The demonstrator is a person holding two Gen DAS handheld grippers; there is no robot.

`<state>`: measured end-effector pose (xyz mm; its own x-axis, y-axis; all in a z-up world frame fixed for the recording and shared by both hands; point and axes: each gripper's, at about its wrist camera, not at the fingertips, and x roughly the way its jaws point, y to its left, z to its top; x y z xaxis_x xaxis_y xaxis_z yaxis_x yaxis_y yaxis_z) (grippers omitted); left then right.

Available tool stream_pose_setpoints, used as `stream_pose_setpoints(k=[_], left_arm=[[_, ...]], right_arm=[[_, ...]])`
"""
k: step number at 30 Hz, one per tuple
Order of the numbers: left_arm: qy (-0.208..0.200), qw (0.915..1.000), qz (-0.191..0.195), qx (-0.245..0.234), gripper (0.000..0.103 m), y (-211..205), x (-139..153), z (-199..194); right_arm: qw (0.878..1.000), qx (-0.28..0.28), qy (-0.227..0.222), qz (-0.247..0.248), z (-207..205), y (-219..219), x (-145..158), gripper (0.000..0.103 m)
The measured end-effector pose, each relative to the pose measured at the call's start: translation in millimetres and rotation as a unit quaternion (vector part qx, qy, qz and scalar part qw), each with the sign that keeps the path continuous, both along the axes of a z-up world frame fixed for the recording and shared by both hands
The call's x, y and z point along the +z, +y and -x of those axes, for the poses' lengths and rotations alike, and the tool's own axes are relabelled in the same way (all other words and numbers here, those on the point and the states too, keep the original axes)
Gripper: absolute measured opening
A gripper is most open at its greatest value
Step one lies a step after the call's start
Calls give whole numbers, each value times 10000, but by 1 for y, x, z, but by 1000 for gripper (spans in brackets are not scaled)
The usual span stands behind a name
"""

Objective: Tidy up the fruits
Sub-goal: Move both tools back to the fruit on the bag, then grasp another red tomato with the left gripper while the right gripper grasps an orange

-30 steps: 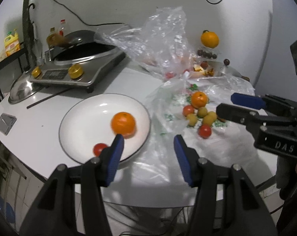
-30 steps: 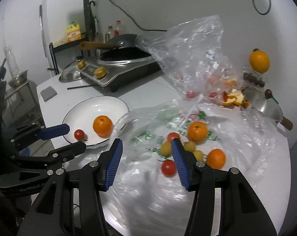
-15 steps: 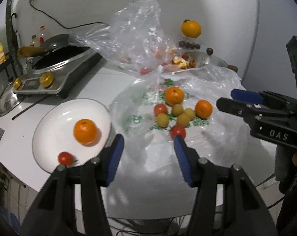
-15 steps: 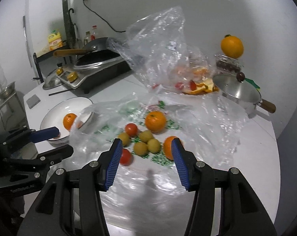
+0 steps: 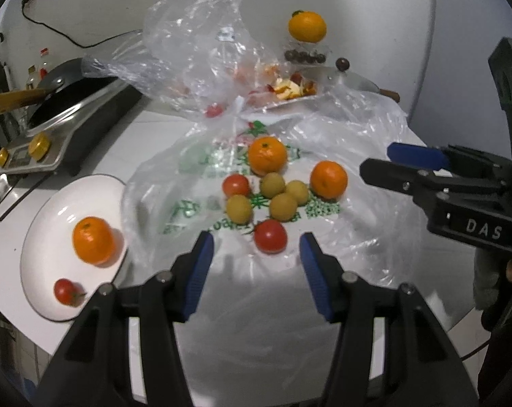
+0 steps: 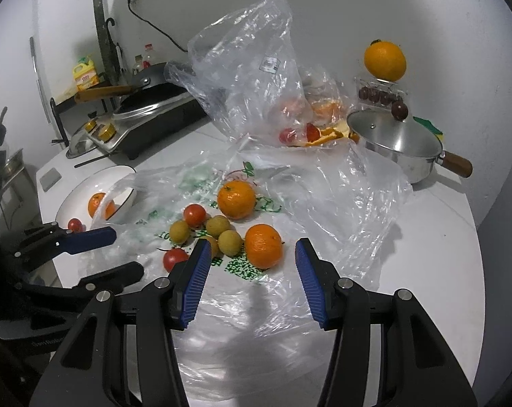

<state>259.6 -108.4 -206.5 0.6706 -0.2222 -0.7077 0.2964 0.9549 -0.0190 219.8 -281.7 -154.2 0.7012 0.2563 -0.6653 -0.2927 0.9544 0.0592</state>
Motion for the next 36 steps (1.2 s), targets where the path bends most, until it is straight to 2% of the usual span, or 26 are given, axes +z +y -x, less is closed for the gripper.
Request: stream_pose_setpoints(k=[17,29,30,34,36], left_arm=[[286,9990,-53,-328,53,-18,-26,-29],[396,9978,-81,-524,39,-18,-37,-38],[403,9977,-73,-535,35,-17,-37,-38],[403,9976,-26,-568,31,-16,-36,-36],[405,9974,4,-595,29,-15,-35,-35]], right_arm=[[9994,151,296,-53,-30,-1,-24,54],[9982,214,535,149,-51,8,-42,47],[9981,224,556,167,-52,9,-43,47],[9976,246,583,286,-52,12,-47,37],[9976,239,571,322,-51,12,-47,37]])
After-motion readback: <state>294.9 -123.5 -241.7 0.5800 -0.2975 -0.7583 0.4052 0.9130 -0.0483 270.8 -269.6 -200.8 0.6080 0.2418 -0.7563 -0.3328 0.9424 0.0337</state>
